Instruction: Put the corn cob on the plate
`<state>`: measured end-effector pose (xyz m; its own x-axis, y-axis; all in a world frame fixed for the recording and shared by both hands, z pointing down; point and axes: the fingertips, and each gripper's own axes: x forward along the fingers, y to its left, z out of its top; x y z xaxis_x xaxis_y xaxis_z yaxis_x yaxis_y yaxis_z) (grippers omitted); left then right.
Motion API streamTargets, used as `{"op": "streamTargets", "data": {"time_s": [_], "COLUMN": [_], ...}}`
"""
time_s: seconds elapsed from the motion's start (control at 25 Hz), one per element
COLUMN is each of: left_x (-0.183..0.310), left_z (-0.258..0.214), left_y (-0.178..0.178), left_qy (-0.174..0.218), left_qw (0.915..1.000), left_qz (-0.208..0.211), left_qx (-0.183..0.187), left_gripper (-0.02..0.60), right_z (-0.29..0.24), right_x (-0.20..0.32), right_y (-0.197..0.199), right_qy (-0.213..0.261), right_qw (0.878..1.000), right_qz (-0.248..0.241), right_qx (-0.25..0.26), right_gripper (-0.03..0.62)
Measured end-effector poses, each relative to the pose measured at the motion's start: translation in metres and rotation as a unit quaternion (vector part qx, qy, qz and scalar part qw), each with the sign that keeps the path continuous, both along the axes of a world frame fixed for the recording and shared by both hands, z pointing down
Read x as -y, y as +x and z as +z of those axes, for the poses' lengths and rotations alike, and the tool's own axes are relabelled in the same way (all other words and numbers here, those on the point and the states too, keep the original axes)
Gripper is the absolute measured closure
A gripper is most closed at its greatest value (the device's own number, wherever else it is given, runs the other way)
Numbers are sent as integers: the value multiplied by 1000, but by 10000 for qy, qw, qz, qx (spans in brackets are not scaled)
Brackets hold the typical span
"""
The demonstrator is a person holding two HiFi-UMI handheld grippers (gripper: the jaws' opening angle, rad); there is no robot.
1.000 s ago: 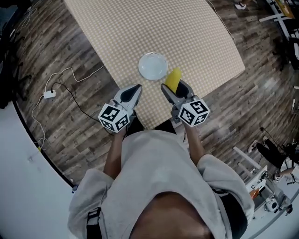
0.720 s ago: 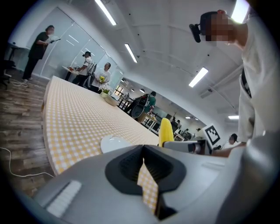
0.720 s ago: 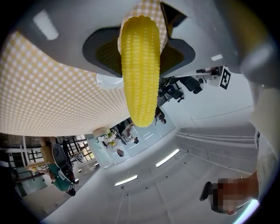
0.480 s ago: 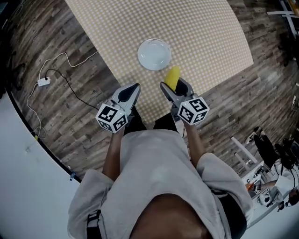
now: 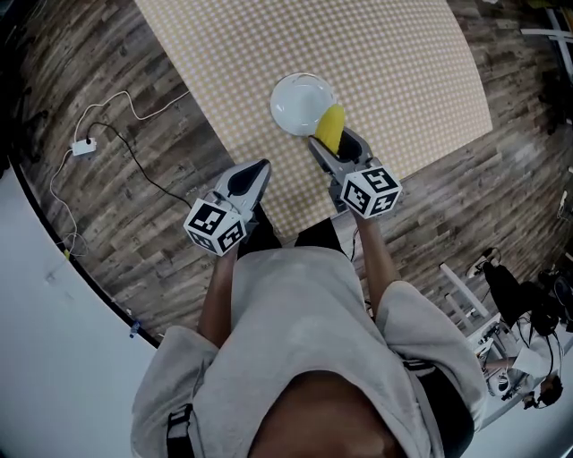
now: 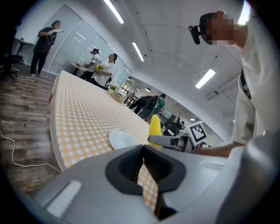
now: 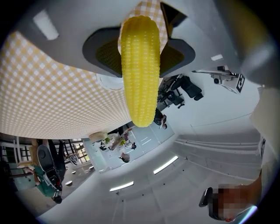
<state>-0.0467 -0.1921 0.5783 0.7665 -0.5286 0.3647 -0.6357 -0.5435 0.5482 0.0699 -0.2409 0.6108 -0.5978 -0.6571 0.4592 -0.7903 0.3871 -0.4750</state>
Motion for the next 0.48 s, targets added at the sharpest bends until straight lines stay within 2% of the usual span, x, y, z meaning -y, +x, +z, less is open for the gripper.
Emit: {"op": "streamTargets", "data": {"time_s": [0.32,0.48], "left_x": [-1,-4], "left_z": [0,6], "left_y": [-10,-17], "left_qy": [-36,-102], "left_qw": [9999,9997], "left_qz": [-159,-214], "left_qx": [35,59], "left_gripper": [574,574], "right_z": [10,23], "right_x": [52,64], "right_y": [-4,-11], "right_qy": [180,188], "right_qw": [9997,9976], "right_qz": [-101,-389], "right_qx": [-152,-535], "right_gripper": [333,333]}}
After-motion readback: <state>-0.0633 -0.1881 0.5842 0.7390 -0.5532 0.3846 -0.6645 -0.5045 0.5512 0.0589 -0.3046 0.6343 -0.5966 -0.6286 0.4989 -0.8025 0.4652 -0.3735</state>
